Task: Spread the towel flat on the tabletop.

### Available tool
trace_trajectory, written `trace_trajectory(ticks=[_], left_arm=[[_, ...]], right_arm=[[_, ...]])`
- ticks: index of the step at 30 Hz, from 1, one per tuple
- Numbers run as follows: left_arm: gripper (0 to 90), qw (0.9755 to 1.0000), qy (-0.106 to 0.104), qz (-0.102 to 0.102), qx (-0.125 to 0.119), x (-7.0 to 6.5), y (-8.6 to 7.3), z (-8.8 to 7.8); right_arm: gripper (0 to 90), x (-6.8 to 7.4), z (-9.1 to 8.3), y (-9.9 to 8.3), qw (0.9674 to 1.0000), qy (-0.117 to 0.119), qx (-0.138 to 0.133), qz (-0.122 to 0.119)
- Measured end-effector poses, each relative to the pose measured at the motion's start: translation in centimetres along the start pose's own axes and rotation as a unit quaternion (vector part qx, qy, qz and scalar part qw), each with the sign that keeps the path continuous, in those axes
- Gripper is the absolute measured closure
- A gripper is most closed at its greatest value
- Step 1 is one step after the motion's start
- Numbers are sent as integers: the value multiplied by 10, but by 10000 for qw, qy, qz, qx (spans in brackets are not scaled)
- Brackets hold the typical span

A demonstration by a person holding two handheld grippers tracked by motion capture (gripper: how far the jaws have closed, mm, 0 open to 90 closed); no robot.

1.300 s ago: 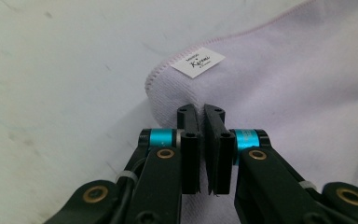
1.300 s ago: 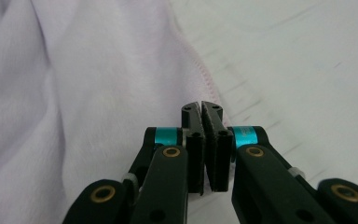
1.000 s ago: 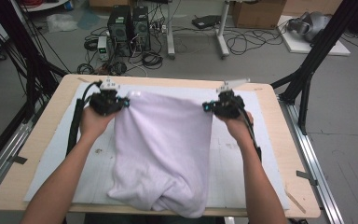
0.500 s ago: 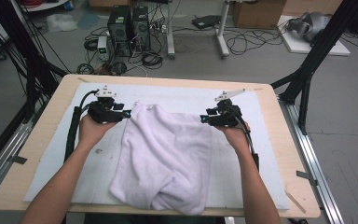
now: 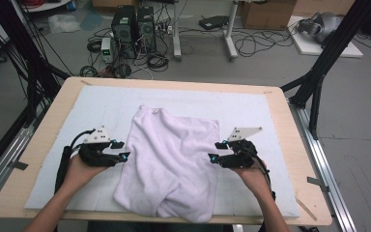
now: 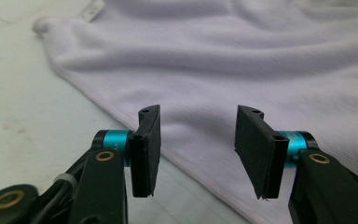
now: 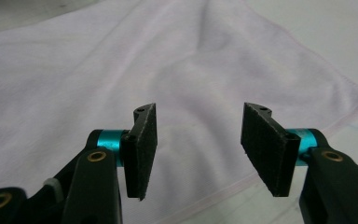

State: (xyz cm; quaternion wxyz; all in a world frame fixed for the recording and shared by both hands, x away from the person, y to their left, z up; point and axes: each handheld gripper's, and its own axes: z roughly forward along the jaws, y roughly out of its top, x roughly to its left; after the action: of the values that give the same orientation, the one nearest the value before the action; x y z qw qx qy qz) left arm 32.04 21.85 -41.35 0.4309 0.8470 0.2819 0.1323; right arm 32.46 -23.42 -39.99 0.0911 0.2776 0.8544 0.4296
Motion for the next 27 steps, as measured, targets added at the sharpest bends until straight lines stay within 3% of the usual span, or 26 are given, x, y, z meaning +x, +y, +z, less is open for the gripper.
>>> trace_trajectory(ticks=[5,8,10,12,14,15,16,17,19,21,24,25,26,27], left_arm=[[525,9993,-188,215,242,-20,-15,7],[554,9986,-252,280,365,-23,-17,12],[636,9972,-302,338,592,-23,-20,18],[666,9977,-250,342,536,-24,-20,20],[776,9972,-247,378,589,-25,-18,21],[866,9971,-239,376,610,-26,-17,22],[873,9967,-240,402,663,-26,-16,22],[873,9968,-250,350,678,-26,-15,22],[882,9970,-236,311,676,-24,-14,20],[884,9981,-90,243,551,-21,-12,16],[885,9993,100,151,340,-13,-1,6],[885,9994,238,107,217,-6,10,1],[885,9994,238,107,217,-6,10,1],[886,9993,322,84,160,-2,16,0]], right_arm=[[480,17,10,-22,9996,188,217,-6],[494,21,14,-29,9992,213,327,-40],[525,23,22,-34,9980,218,583,-106],[539,23,25,-35,9975,217,665,-117],[649,24,26,-35,9975,83,652,-252],[758,21,27,-35,9976,77,640,-247],[819,18,27,-35,9977,104,638,-199],[819,18,27,-35,9977,104,638,-199],[866,14,27,-33,9974,234,668,-156],[879,14,25,-28,9966,233,758,-232],[880,7,14,-6,9982,53,494,-322],[880,3,10,1,9984,-34,434,-349],[880,3,10,1,9984,-34,434,-349],[880,-7,6,14,9988,-154,341,-314]])
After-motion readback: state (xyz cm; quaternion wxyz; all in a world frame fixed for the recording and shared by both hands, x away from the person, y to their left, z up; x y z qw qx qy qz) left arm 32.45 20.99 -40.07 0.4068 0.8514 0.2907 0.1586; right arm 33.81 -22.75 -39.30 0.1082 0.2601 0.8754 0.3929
